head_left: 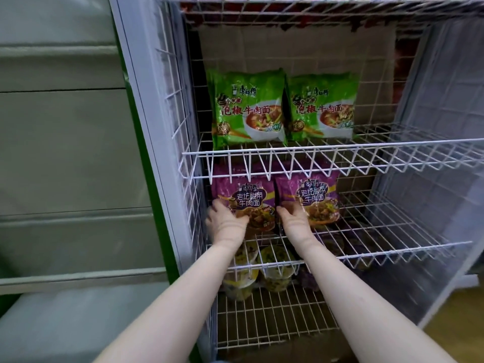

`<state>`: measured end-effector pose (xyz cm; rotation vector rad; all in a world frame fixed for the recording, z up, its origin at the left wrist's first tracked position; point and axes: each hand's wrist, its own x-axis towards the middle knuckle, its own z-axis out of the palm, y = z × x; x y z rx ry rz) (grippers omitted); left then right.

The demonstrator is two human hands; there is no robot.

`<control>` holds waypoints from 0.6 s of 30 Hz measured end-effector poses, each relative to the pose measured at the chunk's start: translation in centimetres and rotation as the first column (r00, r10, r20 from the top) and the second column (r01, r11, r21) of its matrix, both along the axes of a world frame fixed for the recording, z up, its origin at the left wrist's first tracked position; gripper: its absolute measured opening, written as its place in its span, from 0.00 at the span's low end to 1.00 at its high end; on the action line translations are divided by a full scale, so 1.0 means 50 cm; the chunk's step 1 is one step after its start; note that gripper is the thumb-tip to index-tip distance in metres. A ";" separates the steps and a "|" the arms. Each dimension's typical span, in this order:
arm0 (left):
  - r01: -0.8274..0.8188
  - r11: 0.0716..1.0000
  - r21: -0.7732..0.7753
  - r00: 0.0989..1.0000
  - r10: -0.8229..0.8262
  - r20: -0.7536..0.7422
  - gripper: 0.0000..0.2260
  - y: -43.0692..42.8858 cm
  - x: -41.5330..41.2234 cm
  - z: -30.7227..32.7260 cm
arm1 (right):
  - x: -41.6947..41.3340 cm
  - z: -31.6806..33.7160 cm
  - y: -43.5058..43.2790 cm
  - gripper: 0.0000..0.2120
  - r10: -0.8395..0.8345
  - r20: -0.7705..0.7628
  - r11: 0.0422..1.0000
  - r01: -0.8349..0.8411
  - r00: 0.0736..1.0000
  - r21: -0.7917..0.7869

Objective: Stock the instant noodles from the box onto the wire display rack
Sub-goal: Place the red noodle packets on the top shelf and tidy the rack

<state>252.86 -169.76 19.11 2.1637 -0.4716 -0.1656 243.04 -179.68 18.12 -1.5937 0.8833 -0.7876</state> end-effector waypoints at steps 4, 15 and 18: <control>-0.057 0.998 -0.018 0.998 0.057 -0.030 0.47 -0.006 0.031 -0.021 | 0.042 -0.008 -0.021 0.17 -0.014 -0.055 1.000 0.014 0.998 0.016; 0.100 0.968 -0.229 0.992 -0.114 -0.052 0.51 -0.050 0.075 -0.074 | 0.119 -0.035 -0.040 0.24 0.057 -0.159 0.995 -0.069 0.986 -0.066; 0.104 0.971 -0.214 0.994 -0.109 -0.010 0.47 -0.060 0.079 -0.070 | 0.130 -0.036 -0.051 0.27 0.066 -0.173 0.991 -0.085 0.983 -0.102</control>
